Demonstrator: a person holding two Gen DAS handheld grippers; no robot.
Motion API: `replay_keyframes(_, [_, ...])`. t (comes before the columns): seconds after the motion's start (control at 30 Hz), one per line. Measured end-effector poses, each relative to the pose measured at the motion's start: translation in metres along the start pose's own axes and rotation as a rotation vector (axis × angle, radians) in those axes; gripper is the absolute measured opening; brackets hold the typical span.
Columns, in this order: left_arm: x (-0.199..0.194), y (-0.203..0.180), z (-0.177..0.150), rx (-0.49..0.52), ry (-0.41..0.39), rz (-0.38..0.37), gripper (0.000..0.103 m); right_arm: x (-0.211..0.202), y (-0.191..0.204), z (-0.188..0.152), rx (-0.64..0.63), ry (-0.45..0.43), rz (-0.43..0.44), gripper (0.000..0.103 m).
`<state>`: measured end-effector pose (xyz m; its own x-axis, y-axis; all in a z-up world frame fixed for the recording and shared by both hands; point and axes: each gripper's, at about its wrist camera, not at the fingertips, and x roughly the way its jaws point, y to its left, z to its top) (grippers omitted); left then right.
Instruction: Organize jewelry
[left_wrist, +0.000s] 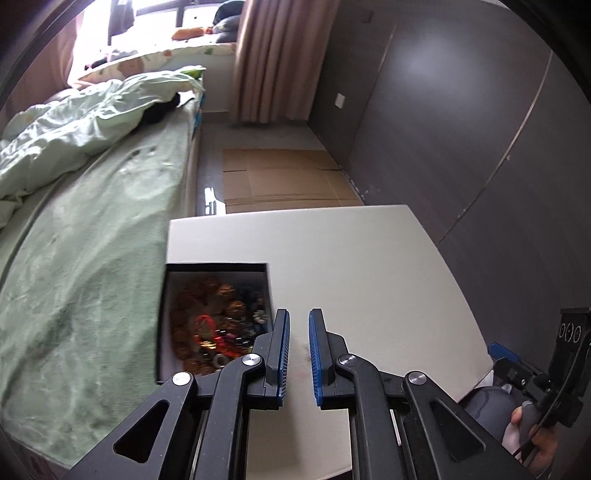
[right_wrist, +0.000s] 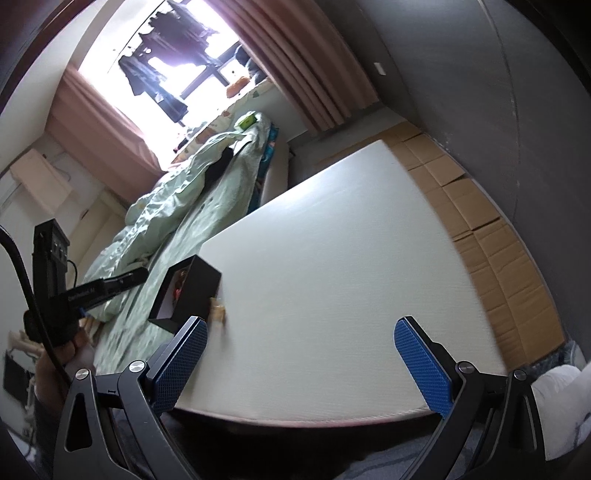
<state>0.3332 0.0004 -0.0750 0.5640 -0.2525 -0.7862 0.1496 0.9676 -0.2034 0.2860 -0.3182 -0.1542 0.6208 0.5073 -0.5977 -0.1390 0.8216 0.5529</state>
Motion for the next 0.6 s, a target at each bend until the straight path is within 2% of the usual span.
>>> replay_keyframes(0.17, [-0.001, 0.008, -0.003, -0.028, 0.015, -0.027, 0.013, 0.016, 0.02, -0.001, -0.045, 0.029, -0.002, 0.103])
replay_keyframes(0.23, [0.0, 0.013, -0.004, -0.047, 0.026, -0.031, 0.022, 0.023, 0.028, 0.0, -0.072, 0.046, -0.013, 0.103])
replay_keyframes(0.27, [0.0, 0.017, -0.005, -0.064, 0.027, -0.039, 0.044, 0.03, 0.036, 0.001, -0.108, 0.068, -0.019, 0.103])
replay_keyframes(0.3, [-0.002, 0.019, -0.007, -0.072, 0.02, -0.045, 0.07, 0.035, 0.045, 0.002, -0.15, 0.085, -0.032, 0.103])
replay_keyframes(0.33, [-0.004, 0.023, -0.009, -0.081, 0.0, -0.051, 0.077, 0.04, 0.051, 0.003, -0.187, 0.096, -0.042, 0.103])
replay_keyframes(0.47, [-0.011, 0.034, -0.013, -0.107, -0.032, -0.052, 0.08, 0.066, 0.074, 0.008, -0.313, 0.147, -0.088, 0.103])
replay_keyframes(0.6, [-0.015, 0.054, -0.019, -0.148, -0.051, -0.053, 0.08, 0.096, 0.079, 0.001, -0.262, 0.197, -0.124, 0.101])
